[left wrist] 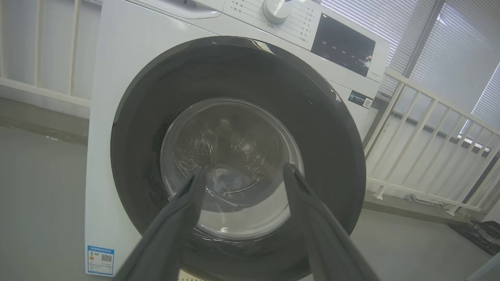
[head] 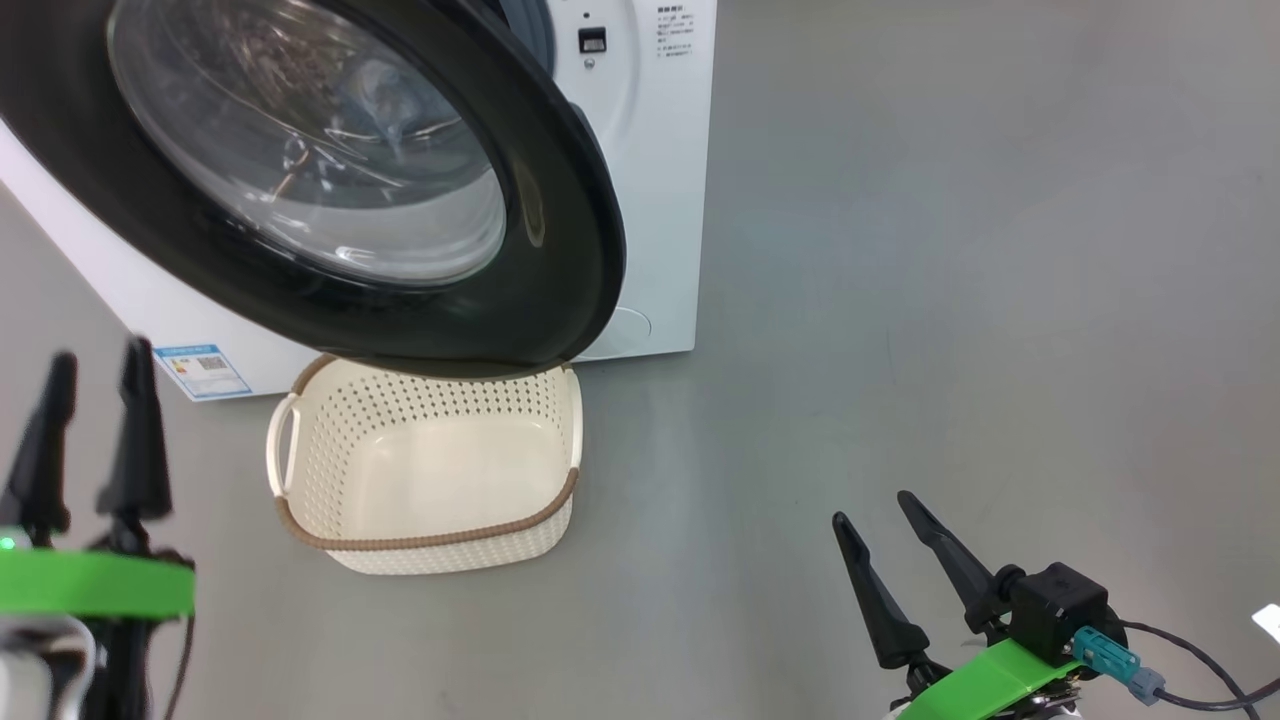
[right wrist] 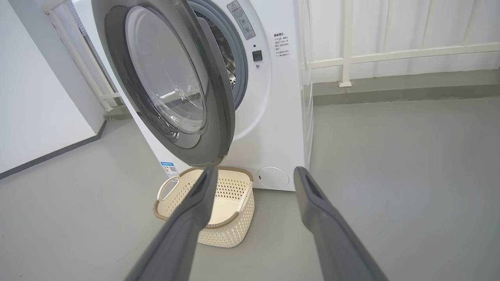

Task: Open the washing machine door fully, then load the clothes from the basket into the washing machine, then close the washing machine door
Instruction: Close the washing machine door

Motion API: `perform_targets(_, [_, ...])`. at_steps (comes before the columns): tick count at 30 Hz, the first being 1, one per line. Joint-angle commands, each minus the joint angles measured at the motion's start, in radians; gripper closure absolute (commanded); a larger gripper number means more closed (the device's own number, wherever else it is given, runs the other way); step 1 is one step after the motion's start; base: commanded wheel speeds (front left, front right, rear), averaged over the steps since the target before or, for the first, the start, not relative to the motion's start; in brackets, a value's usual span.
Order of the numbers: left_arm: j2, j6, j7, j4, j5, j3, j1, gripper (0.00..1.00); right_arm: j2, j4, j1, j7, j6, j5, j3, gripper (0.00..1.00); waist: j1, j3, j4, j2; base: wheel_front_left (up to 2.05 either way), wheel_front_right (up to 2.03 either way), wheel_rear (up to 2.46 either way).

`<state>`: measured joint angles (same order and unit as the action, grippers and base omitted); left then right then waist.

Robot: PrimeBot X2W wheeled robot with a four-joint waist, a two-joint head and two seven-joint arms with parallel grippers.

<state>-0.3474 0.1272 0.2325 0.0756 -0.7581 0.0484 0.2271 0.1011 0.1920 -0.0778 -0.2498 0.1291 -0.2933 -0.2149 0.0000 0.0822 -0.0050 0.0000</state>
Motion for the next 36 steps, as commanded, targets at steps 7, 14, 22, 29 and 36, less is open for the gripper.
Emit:
perform_targets(7, [-0.032,-0.083,0.028,-0.021,0.241,-0.029,-0.072,0.0,-0.003,-0.029,0.012,-0.012,0.002,0.001,-0.021,0.0,0.0,-0.009,-0.002,0.0,0.0,0.0,0.0])
perform_targets(14, [0.061,-0.148,0.029,-0.106,0.411,-0.086,-0.216,0.0,-0.004,-0.035,0.018,-0.012,0.002,0.002,-0.013,0.0,0.0,-0.004,-0.001,0.0,0.0,0.0,0.0])
perform_targets(22, [0.166,-0.15,0.029,-0.146,0.532,-0.111,-0.317,0.0,-0.003,-0.041,0.02,-0.012,0.002,0.006,-0.01,0.0,0.0,-0.001,0.002,0.0,0.0,0.0,0.0])
perform_targets(29, [0.224,-0.148,0.029,-0.151,0.597,-0.139,-0.355,0.0,-0.007,-0.042,0.02,-0.012,0.002,0.007,-0.006,0.0,0.0,-0.005,-0.003,0.0,0.0,0.0,0.0])
perform_targets(36, [0.258,-0.142,0.029,-0.15,0.611,-0.174,-0.378,0.0,-0.012,-0.04,0.019,-0.012,0.002,0.007,-0.005,0.0,0.0,-0.011,-0.013,0.0,0.0,0.0,0.0])
